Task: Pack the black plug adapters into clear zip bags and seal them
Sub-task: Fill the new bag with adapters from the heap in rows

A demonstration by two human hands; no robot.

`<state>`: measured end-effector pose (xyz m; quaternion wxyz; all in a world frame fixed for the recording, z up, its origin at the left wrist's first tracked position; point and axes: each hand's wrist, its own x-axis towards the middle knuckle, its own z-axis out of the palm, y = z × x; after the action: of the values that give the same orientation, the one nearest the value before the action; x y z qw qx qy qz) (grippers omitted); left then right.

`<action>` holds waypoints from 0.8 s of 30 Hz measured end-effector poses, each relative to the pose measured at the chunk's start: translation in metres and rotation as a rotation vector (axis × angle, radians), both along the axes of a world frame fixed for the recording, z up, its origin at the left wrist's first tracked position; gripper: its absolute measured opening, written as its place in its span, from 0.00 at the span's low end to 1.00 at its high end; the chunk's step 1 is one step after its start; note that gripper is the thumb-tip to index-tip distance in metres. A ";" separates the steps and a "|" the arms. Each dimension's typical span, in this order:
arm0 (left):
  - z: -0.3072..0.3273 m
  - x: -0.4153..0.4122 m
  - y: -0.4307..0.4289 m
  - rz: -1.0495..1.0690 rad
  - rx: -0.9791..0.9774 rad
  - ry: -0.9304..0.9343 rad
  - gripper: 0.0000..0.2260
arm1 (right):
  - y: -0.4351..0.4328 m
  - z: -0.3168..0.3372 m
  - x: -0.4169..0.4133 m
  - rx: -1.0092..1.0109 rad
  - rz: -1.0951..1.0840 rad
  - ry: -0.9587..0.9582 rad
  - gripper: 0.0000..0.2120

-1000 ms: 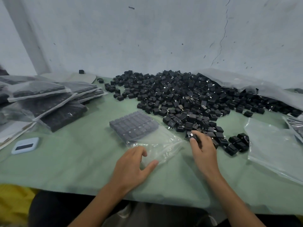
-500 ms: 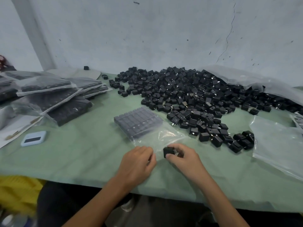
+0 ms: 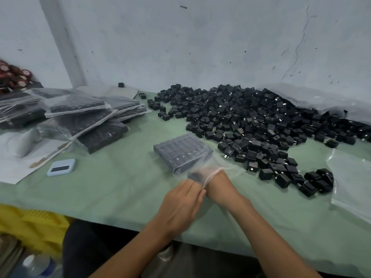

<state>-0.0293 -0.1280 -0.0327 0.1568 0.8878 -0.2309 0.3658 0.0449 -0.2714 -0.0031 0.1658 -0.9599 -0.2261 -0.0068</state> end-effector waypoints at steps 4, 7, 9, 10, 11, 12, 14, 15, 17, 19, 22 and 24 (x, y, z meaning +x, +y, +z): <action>0.004 -0.004 -0.001 -0.036 -0.010 0.066 0.11 | 0.025 0.012 0.015 -0.158 0.011 0.007 0.06; 0.007 -0.005 -0.001 -0.049 -0.017 0.079 0.10 | 0.033 0.008 0.020 -0.151 0.054 0.133 0.05; 0.007 -0.006 -0.001 -0.046 -0.010 0.082 0.09 | 0.028 -0.001 0.026 -0.073 0.044 0.071 0.03; 0.007 -0.006 -0.001 -0.044 -0.014 0.089 0.08 | 0.027 -0.005 0.026 -0.043 0.040 0.096 0.04; 0.007 -0.006 0.000 -0.045 -0.024 0.099 0.08 | 0.028 -0.007 0.027 -0.045 0.020 0.148 0.05; 0.007 -0.005 0.000 -0.050 -0.037 0.110 0.07 | 0.029 -0.008 0.027 -0.081 0.018 0.170 0.10; 0.008 -0.006 0.001 -0.066 -0.066 0.134 0.06 | 0.031 -0.011 0.024 -0.129 0.006 0.129 0.16; 0.009 -0.006 0.001 -0.072 -0.072 0.140 0.05 | 0.029 -0.011 0.023 -0.117 -0.001 0.105 0.16; 0.009 -0.007 0.001 -0.063 -0.057 0.137 0.05 | 0.023 -0.013 0.021 -0.096 0.026 0.117 0.12; 0.009 -0.007 0.000 -0.055 -0.045 0.141 0.05 | 0.020 -0.013 0.018 -0.072 0.044 0.156 0.09; 0.009 -0.008 0.002 -0.060 -0.065 0.155 0.06 | 0.020 -0.011 0.022 0.056 0.044 0.121 0.13; 0.010 -0.008 0.002 -0.061 -0.070 0.159 0.06 | 0.026 -0.008 0.029 -0.025 0.091 0.185 0.13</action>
<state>-0.0376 -0.1260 -0.0228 0.2168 0.9006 -0.2319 0.2969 0.0735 -0.2450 -0.0112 0.1741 -0.9472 -0.2531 0.0920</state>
